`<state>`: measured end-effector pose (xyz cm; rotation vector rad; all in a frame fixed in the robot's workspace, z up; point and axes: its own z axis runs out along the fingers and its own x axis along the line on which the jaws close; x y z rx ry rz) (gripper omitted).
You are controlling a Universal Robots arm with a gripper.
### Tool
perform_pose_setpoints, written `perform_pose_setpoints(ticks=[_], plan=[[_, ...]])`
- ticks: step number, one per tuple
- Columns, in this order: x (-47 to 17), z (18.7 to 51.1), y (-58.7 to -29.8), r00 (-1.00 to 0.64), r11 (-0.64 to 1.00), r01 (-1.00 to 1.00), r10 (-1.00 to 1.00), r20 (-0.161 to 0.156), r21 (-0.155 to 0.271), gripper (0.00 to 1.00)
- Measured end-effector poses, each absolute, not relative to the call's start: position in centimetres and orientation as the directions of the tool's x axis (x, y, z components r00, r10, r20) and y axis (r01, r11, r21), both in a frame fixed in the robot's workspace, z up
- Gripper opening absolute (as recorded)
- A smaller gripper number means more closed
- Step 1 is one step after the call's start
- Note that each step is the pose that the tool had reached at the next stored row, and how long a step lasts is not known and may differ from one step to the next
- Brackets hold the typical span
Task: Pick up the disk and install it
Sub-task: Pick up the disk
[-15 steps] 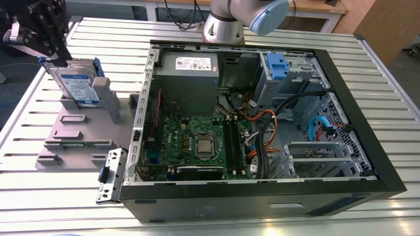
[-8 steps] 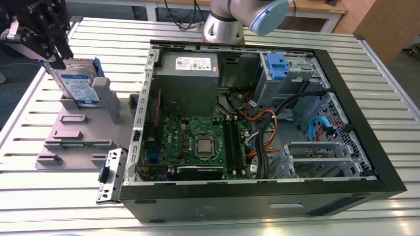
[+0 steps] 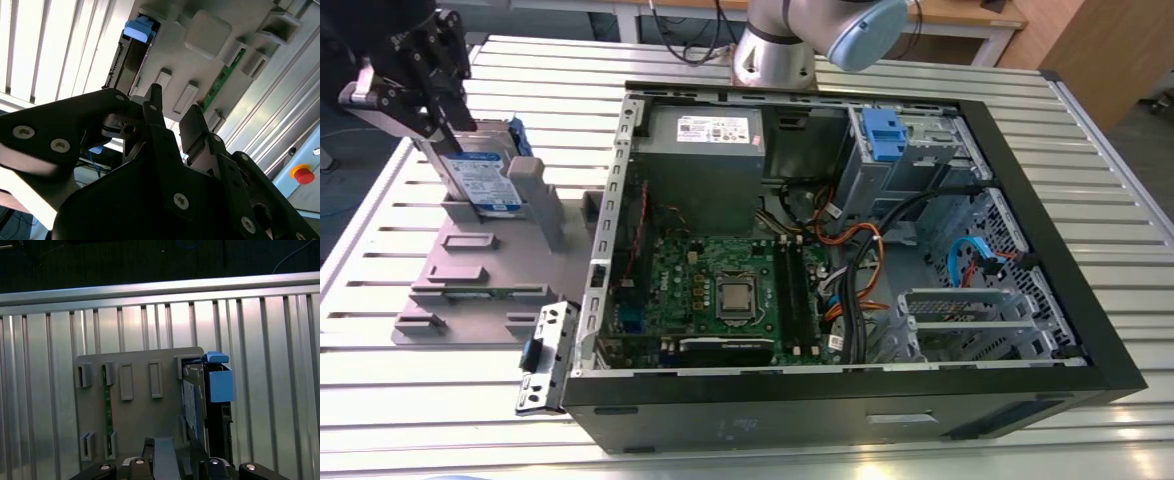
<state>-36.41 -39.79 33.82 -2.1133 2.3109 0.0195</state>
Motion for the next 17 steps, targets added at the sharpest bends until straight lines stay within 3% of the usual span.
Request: perform_pose_setpoints(ticks=[17], plan=[[-36.55,33.00,-39.09,-0.094,0.094,-0.996,-0.995,-0.016,0.003,0.41]])
